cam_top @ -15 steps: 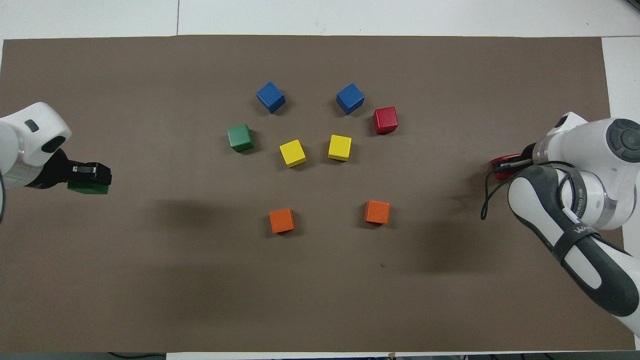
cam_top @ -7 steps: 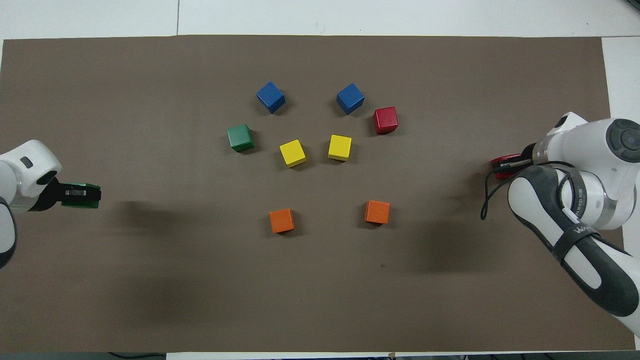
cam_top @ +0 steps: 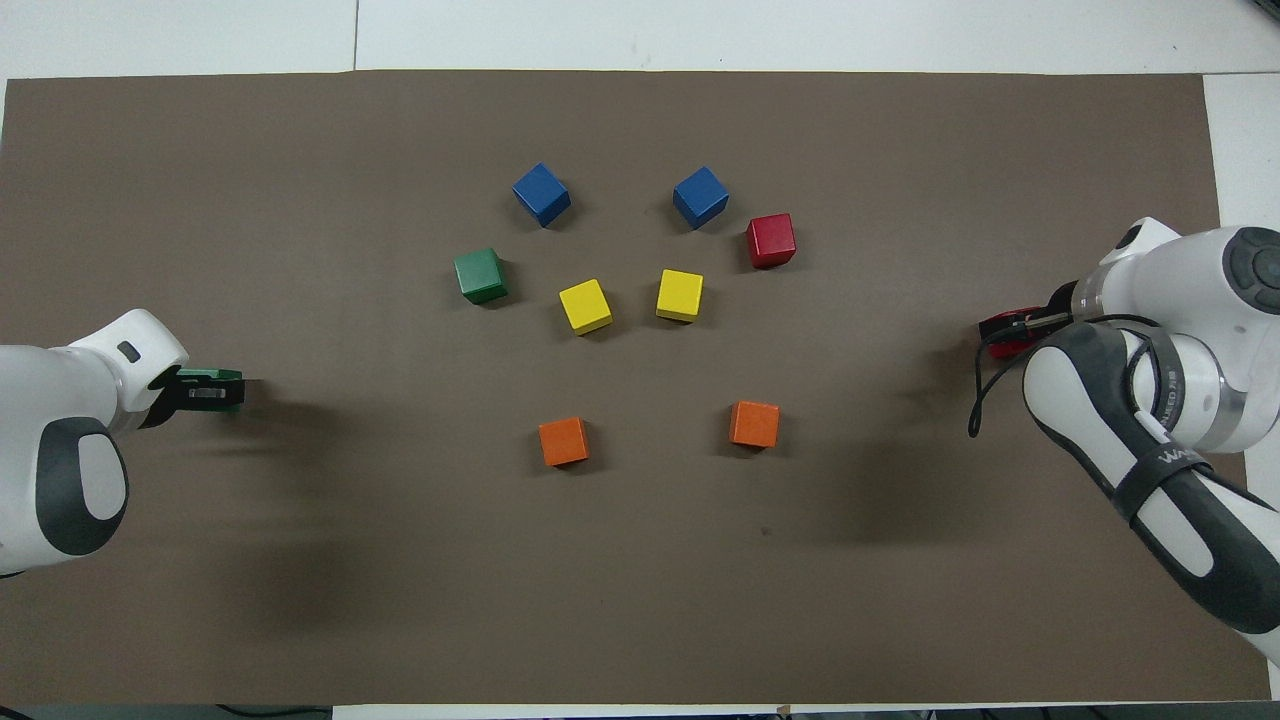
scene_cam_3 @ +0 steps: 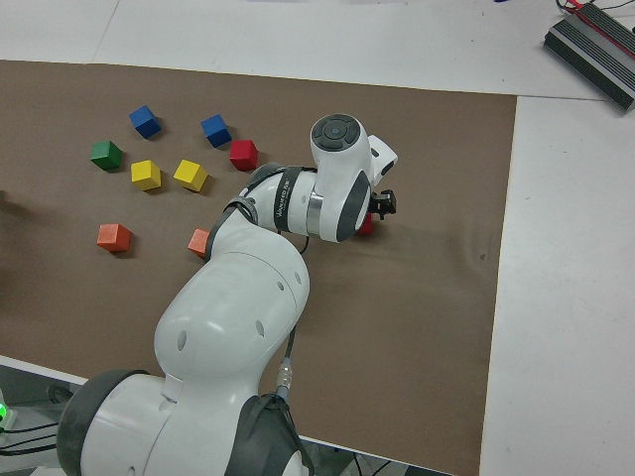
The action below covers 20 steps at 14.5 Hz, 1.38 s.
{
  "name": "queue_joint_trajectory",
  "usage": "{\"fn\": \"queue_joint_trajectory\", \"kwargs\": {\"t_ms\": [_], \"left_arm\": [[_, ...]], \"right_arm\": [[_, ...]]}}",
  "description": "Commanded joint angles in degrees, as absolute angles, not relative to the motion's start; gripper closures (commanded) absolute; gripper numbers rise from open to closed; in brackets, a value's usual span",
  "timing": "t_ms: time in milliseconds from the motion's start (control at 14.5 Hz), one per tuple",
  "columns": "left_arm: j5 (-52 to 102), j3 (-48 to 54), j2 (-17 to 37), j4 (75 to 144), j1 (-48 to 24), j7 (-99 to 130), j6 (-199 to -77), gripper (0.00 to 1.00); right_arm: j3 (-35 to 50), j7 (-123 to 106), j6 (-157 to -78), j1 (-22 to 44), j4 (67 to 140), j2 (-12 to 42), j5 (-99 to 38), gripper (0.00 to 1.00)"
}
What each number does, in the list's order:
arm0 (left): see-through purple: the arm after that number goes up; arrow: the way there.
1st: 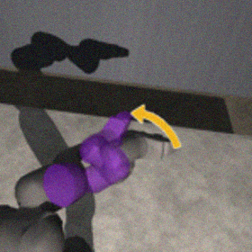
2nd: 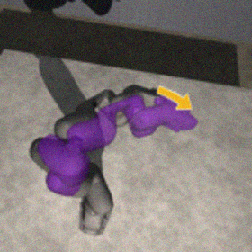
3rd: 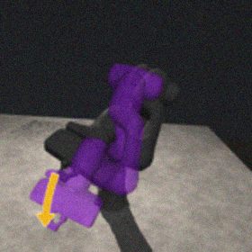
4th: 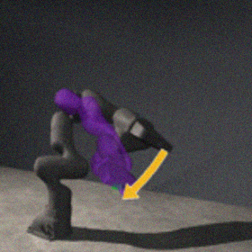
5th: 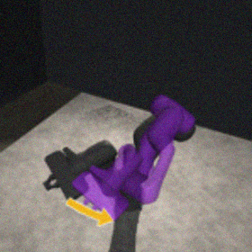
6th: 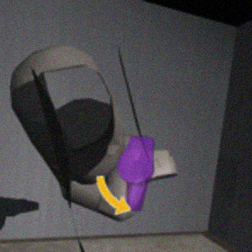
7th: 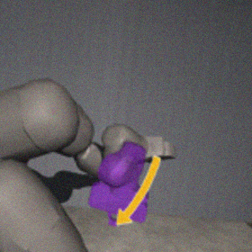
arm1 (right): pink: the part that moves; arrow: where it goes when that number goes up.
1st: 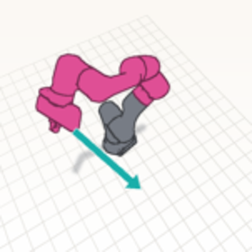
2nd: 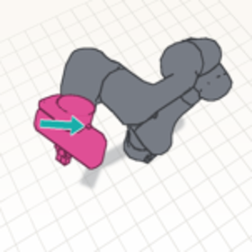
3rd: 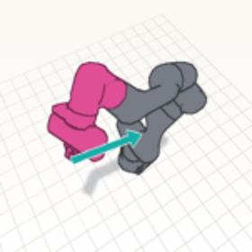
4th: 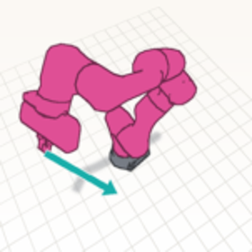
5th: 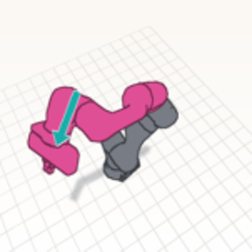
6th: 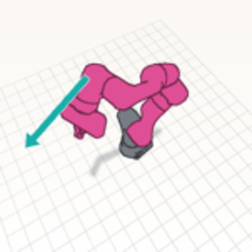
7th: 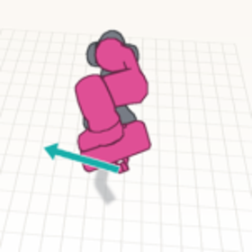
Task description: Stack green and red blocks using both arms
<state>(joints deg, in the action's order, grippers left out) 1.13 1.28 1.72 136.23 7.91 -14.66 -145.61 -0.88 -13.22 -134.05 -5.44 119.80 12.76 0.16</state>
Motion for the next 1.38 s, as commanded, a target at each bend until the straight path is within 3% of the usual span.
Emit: {"fn": "queue_joint_trajectory", "kwargs": {"t_ms": [0, 138, 275, 620, 826, 964, 1170, 1308], "left_arm": [[2.1, 1.2, 2.2, 136.8, 8.3, -14.8, -147.6, 1.00], [2.1, 1.1, 2.6, 137.1, 8.3, -13.7, -147.7, 1.00], [2.1, 1.2, 3.2, 137.2, 8.3, -12.4, -147.7, 1.00], [2.1, 1.2, 3.4, 137.9, 8.3, -9.2, -147.2, 1.00], [2.1, 1.2, 4.2, 137.9, 8.4, -9.1, -147.0, 1.00], [2.1, 1.1, 4.3, 137.6, 7.7, -9.6, -146.6, 0.00], [2.0, 1.1, 4.4, 134.8, 7.6, -13.3, -142.0, 0.00], [2.0, 1.1, 4.4, 129.0, 7.8, -15.7, -134.6, 0.00]], "right_arm": [[-0.4, -14.2, -122.2, -5.5, 111.5, 11.5, -0.1, 0.00], [-0.3, -9.8, -112.2, -3.8, 101.7, 12.5, 0.1, 0.00], [-0.3, -4.8, -107.7, 0.0, 93.2, 15.9, 1.5, 0.00], [-0.2, 13.8, -110.4, 12.5, 87.0, 22.0, 4.9, 0.00], [0.0, 15.6, -111.4, 14.1, 81.1, 28.0, 4.1, 0.00], [0.2, 16.3, -114.1, 15.7, 80.5, 30.0, 4.1, 0.00], [1.0, 18.2, -116.3, 16.1, 78.8, 32.9, 3.6, 0.00], [1.9, 18.3, -116.3, 16.1, 76.9, 34.4, 3.0, 0.00]]}}
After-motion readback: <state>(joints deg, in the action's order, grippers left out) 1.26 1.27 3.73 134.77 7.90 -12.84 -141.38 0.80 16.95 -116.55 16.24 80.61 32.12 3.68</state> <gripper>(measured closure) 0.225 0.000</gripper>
